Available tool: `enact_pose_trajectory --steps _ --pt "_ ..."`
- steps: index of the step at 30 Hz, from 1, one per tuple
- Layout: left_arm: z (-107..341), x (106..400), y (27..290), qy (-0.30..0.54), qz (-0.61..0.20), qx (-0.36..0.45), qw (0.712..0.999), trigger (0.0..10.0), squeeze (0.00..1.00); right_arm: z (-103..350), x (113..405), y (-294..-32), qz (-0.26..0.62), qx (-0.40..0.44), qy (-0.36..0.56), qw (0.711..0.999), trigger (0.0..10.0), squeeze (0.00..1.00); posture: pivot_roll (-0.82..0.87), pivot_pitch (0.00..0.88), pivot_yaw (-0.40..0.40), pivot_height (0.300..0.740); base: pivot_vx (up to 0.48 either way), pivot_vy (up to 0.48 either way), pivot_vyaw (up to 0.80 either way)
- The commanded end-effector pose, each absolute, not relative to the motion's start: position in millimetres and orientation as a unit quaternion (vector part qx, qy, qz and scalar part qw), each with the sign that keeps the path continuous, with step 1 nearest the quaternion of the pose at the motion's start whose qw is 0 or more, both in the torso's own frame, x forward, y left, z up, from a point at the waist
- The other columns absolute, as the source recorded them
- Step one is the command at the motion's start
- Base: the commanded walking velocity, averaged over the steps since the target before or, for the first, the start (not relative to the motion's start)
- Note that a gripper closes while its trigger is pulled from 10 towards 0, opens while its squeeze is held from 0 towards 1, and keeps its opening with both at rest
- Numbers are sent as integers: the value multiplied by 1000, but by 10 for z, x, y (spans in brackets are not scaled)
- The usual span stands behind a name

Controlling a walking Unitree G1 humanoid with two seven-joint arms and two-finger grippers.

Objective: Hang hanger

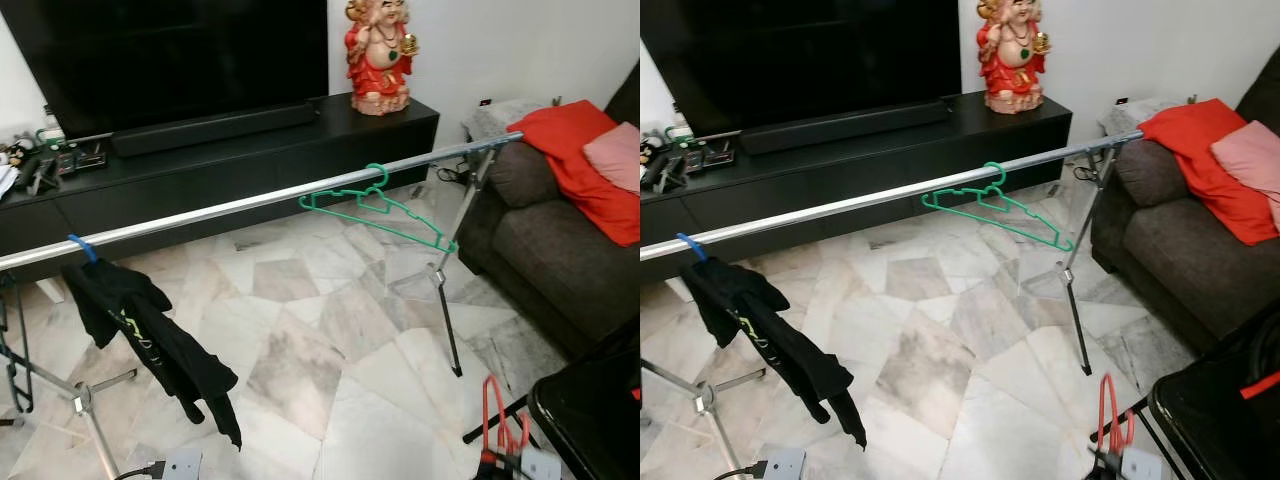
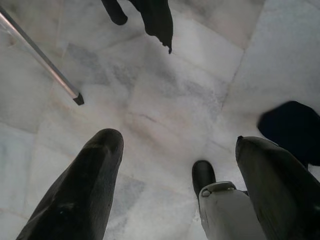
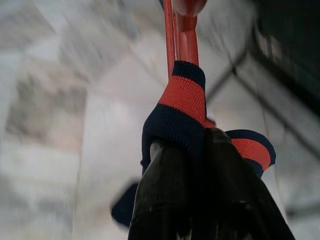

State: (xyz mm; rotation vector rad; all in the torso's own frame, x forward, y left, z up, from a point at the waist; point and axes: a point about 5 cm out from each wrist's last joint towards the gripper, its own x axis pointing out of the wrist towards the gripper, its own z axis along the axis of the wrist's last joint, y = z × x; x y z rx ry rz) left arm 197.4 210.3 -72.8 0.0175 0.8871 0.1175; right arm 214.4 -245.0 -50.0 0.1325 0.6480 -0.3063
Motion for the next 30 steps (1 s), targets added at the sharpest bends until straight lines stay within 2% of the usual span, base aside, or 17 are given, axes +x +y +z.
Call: enact_pose_trajectory --steps 1,3,7,10,13,14,15,19,20,21,25,26,28,30 --pt "-709 1985 2154 423 54 25 904 10000 0 -326 2337 -2514 -135 39 269 953 10000 0 -45 33 46 740 0 0 0" --pt "-690 2015 2160 417 52 27 907 10000 0 -273 2399 -2522 -129 32 257 957 10000 0 -48 32 47 740 0 0 0" --pt "-539 2241 2166 375 1 78 924 10000 0 21 2721 -2497 -49 -41 202 977 10000 0 -49 29 50 740 0 0 0" --pt "-307 2539 2115 319 -92 139 933 10000 0 214 2913 -2281 113 -115 168 972 10000 0 -48 25 54 740 0 0 0" --pt "-144 2705 1955 282 -221 190 914 10000 0 249 2895 -2095 262 -171 164 935 10000 0 -46 21 56 740 0 0 0" --pt "-67 2759 1840 265 -298 214 892 10000 0 246 2847 -2036 333 -189 171 908 10000 0 -45 21 56 740 0 0 0" --pt "-52 2767 1812 263 -315 218 886 10000 0 245 2833 -2031 349 -195 174 900 10000 0 -45 21 56 740 0 0 0" --pt "86 2815 1572 233 -444 234 833 10000 0 224 2686 -2042 473 -242 216 819 10000 0 -54 20 60 740 0 0 0" --pt "161 2853 1491 220 -478 233 818 10000 0 217 2637 -2067 508 -251 241 788 10000 0 -54 28 63 740 0 0 0" --pt "161 2853 1491 220 -478 233 818 10000 0 217 2637 -2067 508 -251 241 788 10000 0 -54 28 63 740 0 0 0" --pt "279 2899 1378 207 -526 226 793 10000 0 215 2587 -2073 549 -264 267 747 10000 0 -58 42 65 740 0 0 0" --pt "279 2899 1378 207 -526 226 793 10000 0 215 2587 -2073 549 -264 267 747 10000 0 -58 42 65 740 0 0 0" --pt "329 2877 1315 208 -567 227 764 10000 0 193 2596 -2048 554 -283 280 731 10000 0 -51 48 70 740 0 0 0" --pt "335 2860 1311 208 -579 235 753 10000 0 188 2611 -2018 554 -287 279 730 10000 0 -46 49 75 740 0 0 0"
